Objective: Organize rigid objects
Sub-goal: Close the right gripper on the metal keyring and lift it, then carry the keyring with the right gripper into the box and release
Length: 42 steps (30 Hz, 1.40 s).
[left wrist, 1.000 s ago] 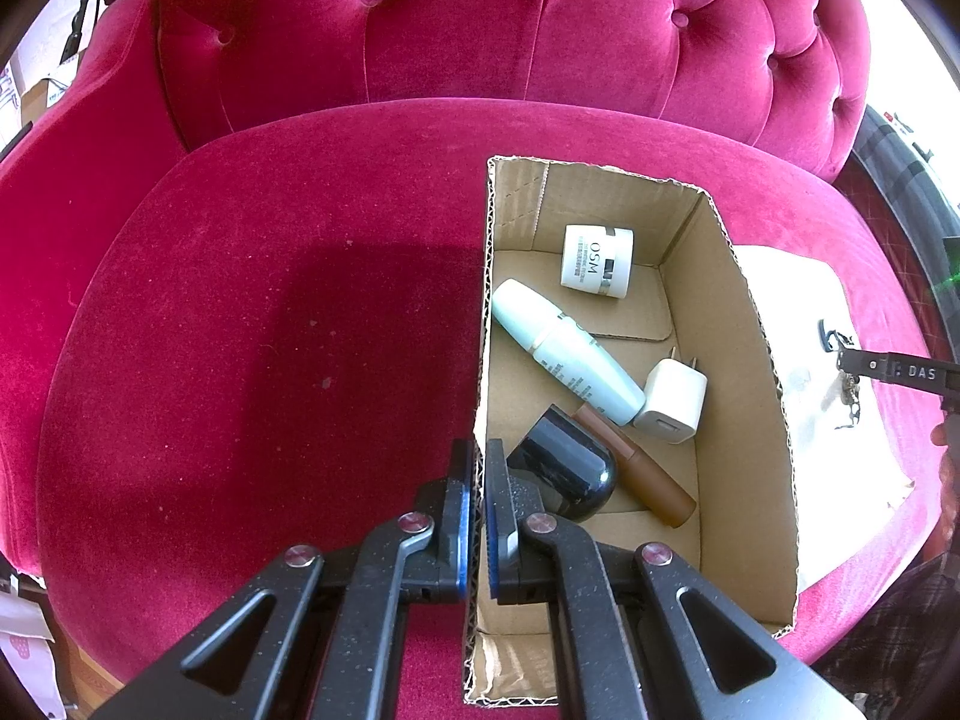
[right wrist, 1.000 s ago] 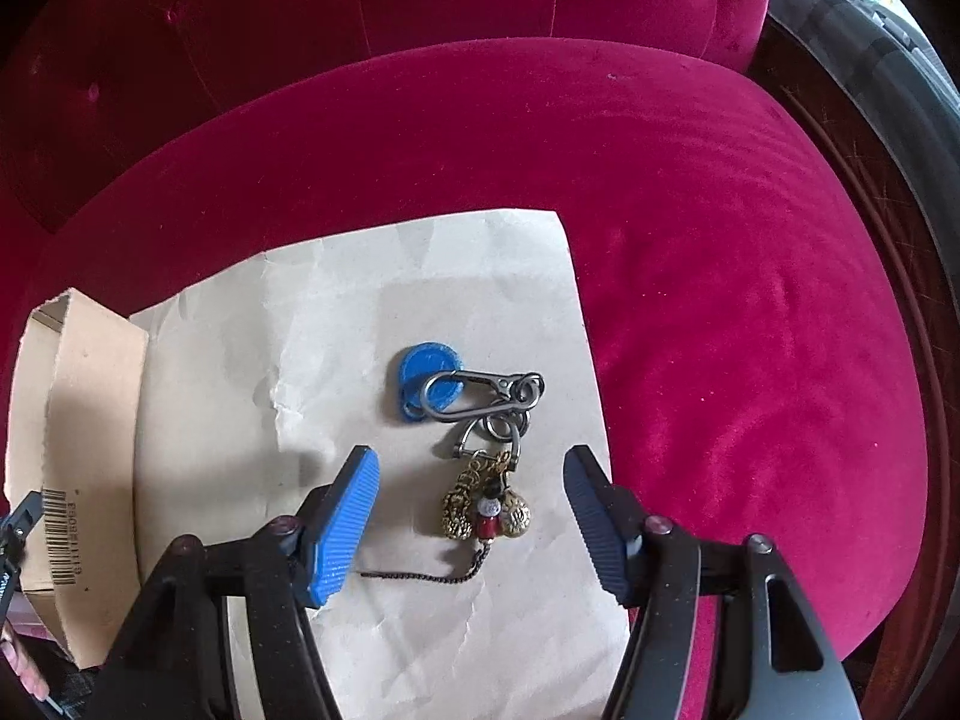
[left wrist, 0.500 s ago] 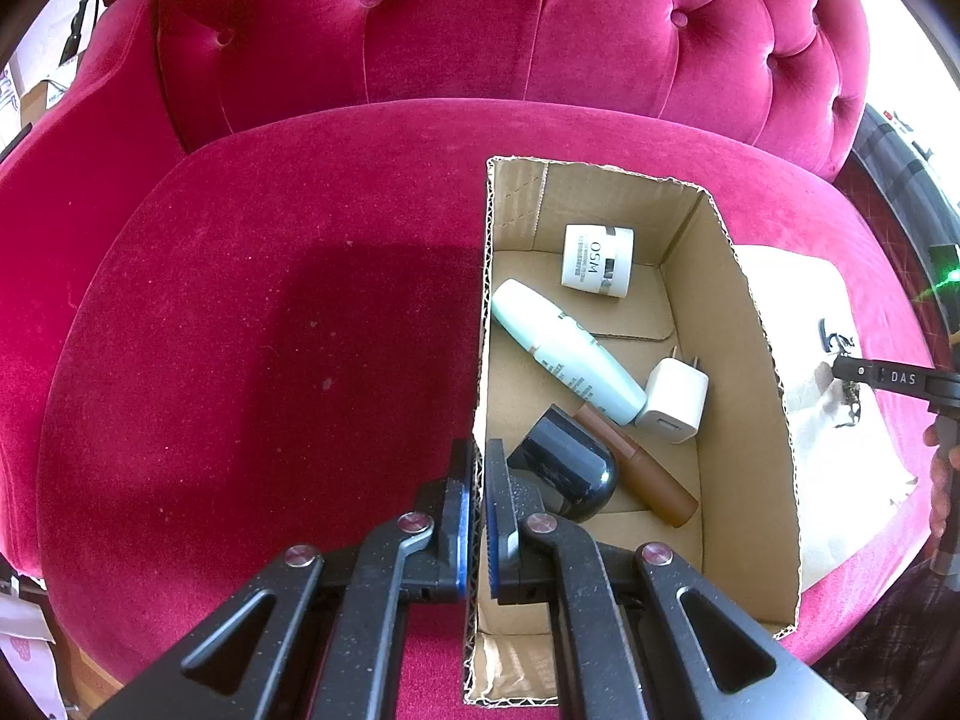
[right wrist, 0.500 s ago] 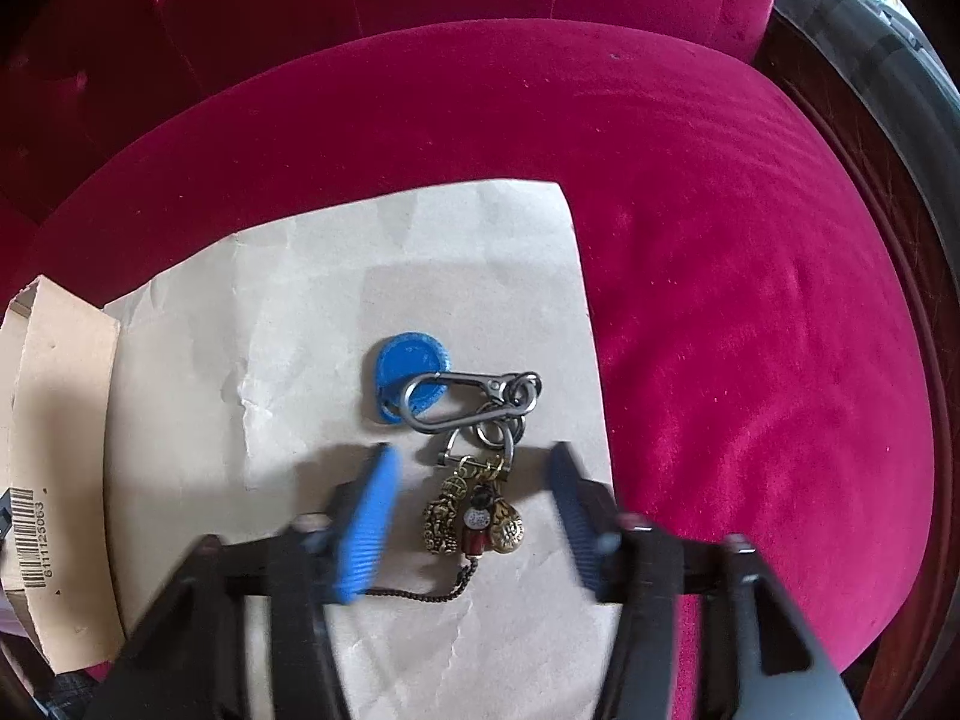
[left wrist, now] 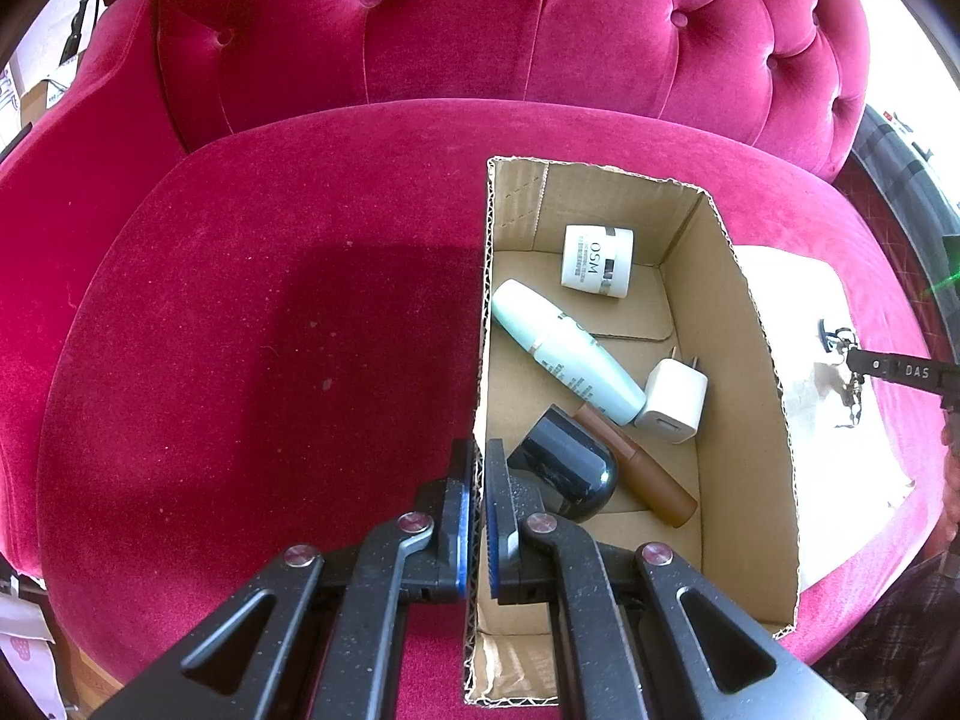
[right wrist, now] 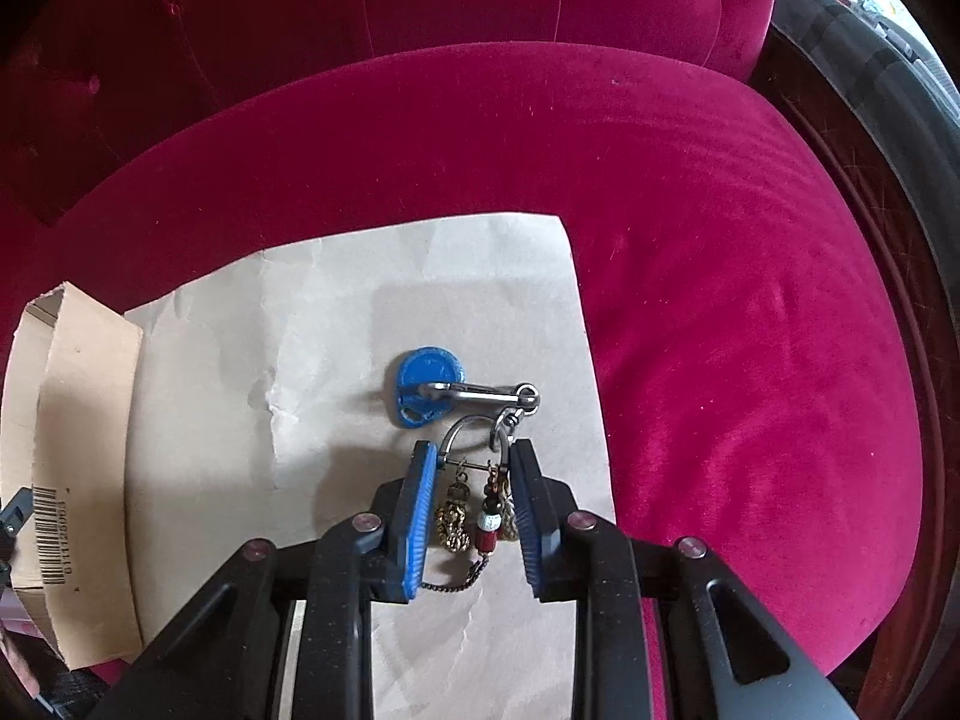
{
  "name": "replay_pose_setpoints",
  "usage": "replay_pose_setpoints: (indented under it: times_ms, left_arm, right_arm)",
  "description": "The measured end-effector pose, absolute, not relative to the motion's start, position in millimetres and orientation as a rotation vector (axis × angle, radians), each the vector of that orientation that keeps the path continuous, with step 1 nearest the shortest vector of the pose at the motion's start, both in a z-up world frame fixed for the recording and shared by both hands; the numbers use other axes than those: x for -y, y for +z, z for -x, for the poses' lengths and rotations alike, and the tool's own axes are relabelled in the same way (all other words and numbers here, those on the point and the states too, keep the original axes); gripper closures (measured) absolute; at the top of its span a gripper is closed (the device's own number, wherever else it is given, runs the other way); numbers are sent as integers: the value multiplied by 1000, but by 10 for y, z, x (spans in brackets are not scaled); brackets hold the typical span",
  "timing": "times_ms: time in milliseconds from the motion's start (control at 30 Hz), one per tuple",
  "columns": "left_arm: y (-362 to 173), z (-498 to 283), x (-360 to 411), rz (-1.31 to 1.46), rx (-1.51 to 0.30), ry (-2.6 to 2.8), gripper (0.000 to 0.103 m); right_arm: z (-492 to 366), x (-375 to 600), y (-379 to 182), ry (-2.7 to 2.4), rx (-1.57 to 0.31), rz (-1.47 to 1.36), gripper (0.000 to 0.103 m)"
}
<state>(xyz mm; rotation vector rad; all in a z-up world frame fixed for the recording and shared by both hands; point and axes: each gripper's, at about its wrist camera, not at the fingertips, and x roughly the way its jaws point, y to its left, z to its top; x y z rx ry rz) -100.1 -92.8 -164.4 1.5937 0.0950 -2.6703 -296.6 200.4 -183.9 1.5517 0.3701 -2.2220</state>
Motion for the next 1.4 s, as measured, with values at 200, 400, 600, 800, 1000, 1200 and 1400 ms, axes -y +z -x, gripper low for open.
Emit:
replay_pose_setpoints:
  times_ms: [200,400,600,800,1000,1200,1400]
  left_arm:
    - [-1644,1002,923,-1594,-94,-2670,100]
    - [-1644,1000,923,-1593,-94,-2671,100]
    - [-1642,998,938,-1593,-93,-2670,100]
    - [-1637,997,965,-1593,-92,-2670,100]
    - [-1630,994,1003,-1593,-89,-2670,100]
    - [-1632,990,998,-1593,-90,-2670,100]
    - [-1632,990,988,-1592,-90,-2670,100]
  right_arm:
    - [2788,-1986,-1718,-2233,-354,-1525,78]
    - [2811,-1997,-1584,-2244,-340,-1478,78]
    - [2741,-1988,-1363,-2254,-338,-1415,78]
    - [2642,-1946,-1261,-2253,-349,-1388,78]
    - [2665,-1912,-1200,-2250,-348,-1357,78]
    - [2594,-1829,-1069,-2243,-356,-1308,78]
    - [2518,-1720,-955,-2228,-357,-1261,78]
